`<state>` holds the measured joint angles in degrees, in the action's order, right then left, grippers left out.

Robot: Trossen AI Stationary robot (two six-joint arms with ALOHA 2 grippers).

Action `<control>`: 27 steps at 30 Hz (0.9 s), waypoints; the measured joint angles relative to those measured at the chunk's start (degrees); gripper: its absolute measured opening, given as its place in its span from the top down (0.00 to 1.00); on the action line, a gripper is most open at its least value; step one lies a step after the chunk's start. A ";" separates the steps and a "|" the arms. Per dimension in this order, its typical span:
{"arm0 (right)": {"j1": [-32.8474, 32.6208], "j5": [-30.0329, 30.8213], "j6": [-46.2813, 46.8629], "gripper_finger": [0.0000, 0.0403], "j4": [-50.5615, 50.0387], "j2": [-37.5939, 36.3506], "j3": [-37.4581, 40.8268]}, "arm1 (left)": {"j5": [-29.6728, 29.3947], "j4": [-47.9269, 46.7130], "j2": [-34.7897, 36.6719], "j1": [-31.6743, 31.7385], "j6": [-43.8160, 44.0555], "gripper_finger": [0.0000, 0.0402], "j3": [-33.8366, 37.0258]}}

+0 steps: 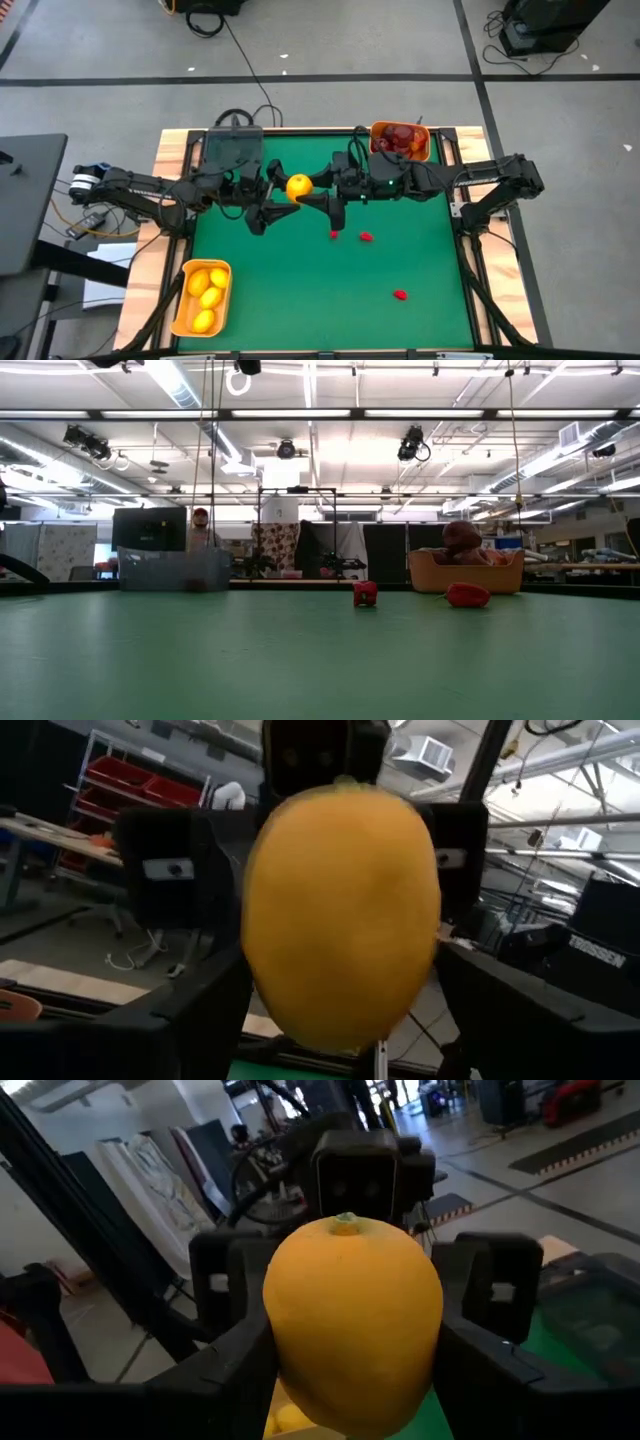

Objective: Sort produce into baskets
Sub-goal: Put the lemon into the yellow bin

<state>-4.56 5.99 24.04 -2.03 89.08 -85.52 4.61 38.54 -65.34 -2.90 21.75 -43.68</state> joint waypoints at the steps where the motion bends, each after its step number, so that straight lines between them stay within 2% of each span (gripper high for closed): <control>1: 0.02 -0.06 -0.14 0.41 0.26 0.00 0.00 | 0.06 -0.07 0.00 -0.06 -0.23 0.21 0.00; 6: 0.00 -0.03 0.25 0.41 0.58 -0.04 -0.04 | -0.11 0.58 -0.02 -0.04 -0.32 0.25 0.00; 10: 0.00 0.78 1.70 0.40 0.28 -0.04 -0.04 | -2.54 0.32 -0.02 -0.06 -0.17 0.32 0.00; 15: 0.23 3.82 3.72 0.33 -0.01 -0.13 -0.04 | -6.56 0.41 -0.02 0.73 2.18 0.42 0.00; 19: 1.06 3.79 5.90 0.25 -0.97 -0.16 -0.04 | -7.79 -0.17 0.08 1.05 2.72 0.44 -0.02; 22: 1.74 3.37 9.21 0.20 -6.27 -1.41 -0.04 | -7.79 -4.33 1.65 1.02 4.33 0.44 -0.02; 27: 3.44 7.06 14.36 0.18 -25.36 -4.12 -0.04 | -8.36 -17.26 5.63 1.16 5.82 0.44 -0.13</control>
<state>-1.11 13.05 38.40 -27.39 84.96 -85.56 -3.76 21.27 -59.71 -1.74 27.57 -43.81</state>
